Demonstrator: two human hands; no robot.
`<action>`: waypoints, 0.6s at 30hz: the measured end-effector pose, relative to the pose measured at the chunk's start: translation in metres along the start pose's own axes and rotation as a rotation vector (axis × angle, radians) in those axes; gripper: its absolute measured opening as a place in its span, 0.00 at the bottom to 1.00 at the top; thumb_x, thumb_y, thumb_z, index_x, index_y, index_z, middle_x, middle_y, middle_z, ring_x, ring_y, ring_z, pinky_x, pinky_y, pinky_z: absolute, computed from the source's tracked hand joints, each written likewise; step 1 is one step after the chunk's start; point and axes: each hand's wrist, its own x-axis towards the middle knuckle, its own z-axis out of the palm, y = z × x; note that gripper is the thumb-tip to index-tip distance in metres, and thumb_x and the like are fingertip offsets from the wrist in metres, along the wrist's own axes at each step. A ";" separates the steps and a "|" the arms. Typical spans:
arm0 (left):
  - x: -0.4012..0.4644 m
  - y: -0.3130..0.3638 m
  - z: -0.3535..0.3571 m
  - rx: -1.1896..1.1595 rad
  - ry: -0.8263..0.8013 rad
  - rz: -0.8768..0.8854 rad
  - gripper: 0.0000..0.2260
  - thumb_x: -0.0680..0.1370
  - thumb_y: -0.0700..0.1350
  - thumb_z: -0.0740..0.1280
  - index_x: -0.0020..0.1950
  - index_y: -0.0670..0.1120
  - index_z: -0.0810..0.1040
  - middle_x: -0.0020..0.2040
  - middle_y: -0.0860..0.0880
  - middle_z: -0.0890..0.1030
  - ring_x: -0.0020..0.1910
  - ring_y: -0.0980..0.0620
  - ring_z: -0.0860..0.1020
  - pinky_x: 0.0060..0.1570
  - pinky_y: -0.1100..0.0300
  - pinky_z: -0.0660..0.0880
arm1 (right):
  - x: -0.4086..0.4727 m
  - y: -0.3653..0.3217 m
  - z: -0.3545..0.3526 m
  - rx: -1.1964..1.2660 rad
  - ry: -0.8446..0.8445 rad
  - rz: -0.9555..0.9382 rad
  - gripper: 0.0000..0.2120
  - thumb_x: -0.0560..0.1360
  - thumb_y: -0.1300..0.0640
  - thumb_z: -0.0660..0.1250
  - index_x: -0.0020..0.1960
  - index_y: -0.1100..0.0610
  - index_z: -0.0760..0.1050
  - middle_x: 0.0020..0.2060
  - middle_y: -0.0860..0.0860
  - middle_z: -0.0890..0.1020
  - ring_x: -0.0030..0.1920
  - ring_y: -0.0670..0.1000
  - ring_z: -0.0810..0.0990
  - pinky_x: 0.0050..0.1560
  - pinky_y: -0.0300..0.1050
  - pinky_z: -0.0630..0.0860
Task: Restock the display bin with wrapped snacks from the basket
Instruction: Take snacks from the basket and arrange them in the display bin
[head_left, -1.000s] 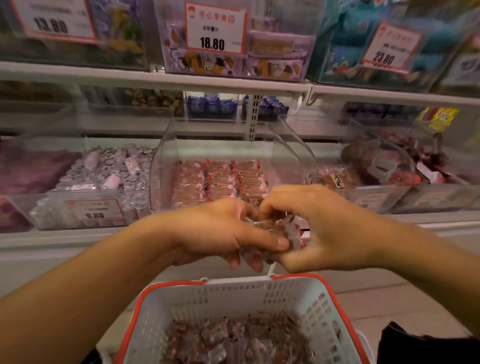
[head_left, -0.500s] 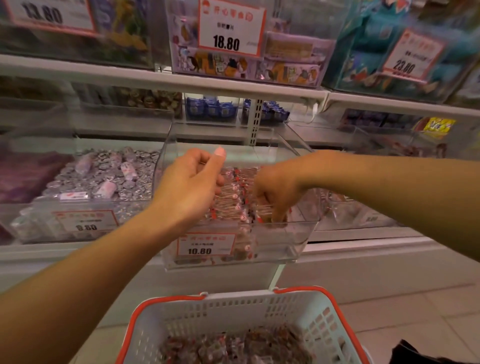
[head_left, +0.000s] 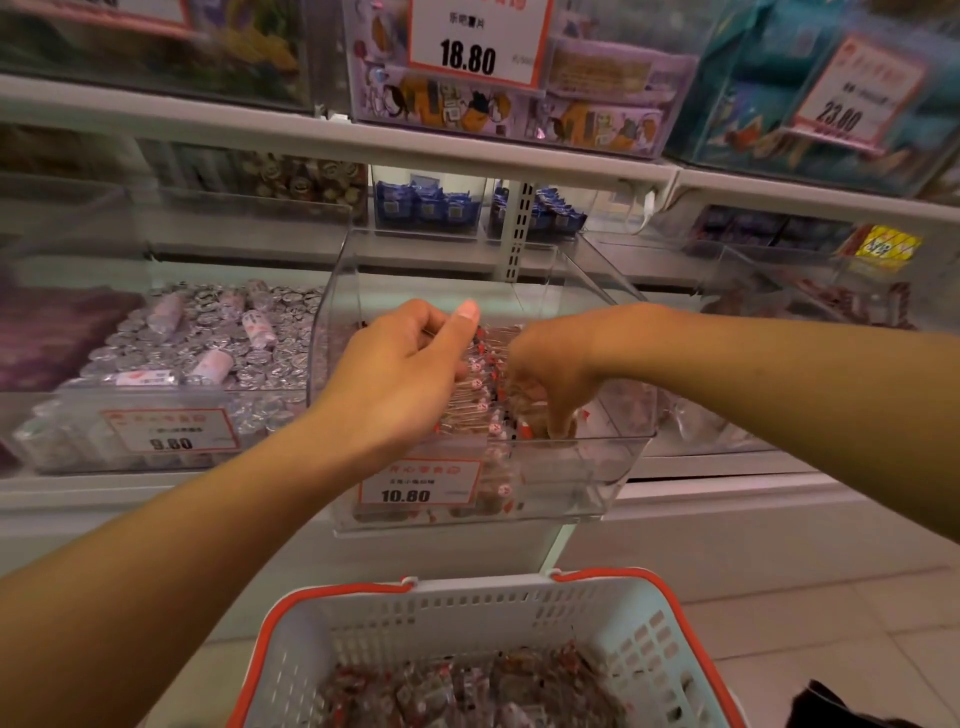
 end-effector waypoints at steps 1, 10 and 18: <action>-0.001 0.001 0.000 0.004 0.001 -0.001 0.17 0.79 0.63 0.59 0.46 0.52 0.78 0.37 0.54 0.83 0.38 0.53 0.82 0.43 0.45 0.81 | 0.000 -0.002 0.000 -0.012 0.010 -0.013 0.21 0.63 0.49 0.81 0.33 0.46 0.67 0.34 0.42 0.74 0.34 0.44 0.74 0.32 0.40 0.67; -0.003 0.005 0.001 0.008 -0.008 0.002 0.16 0.78 0.62 0.59 0.47 0.52 0.78 0.39 0.54 0.83 0.39 0.50 0.83 0.44 0.44 0.81 | -0.003 -0.004 0.003 0.111 0.121 -0.007 0.19 0.57 0.50 0.84 0.37 0.51 0.75 0.35 0.44 0.80 0.37 0.46 0.78 0.37 0.41 0.75; -0.004 0.008 0.004 0.014 -0.035 0.008 0.15 0.79 0.61 0.61 0.46 0.51 0.79 0.37 0.53 0.83 0.40 0.51 0.82 0.48 0.43 0.80 | -0.013 -0.007 0.000 0.099 0.143 0.009 0.18 0.60 0.53 0.84 0.43 0.54 0.78 0.38 0.46 0.79 0.38 0.47 0.76 0.41 0.43 0.77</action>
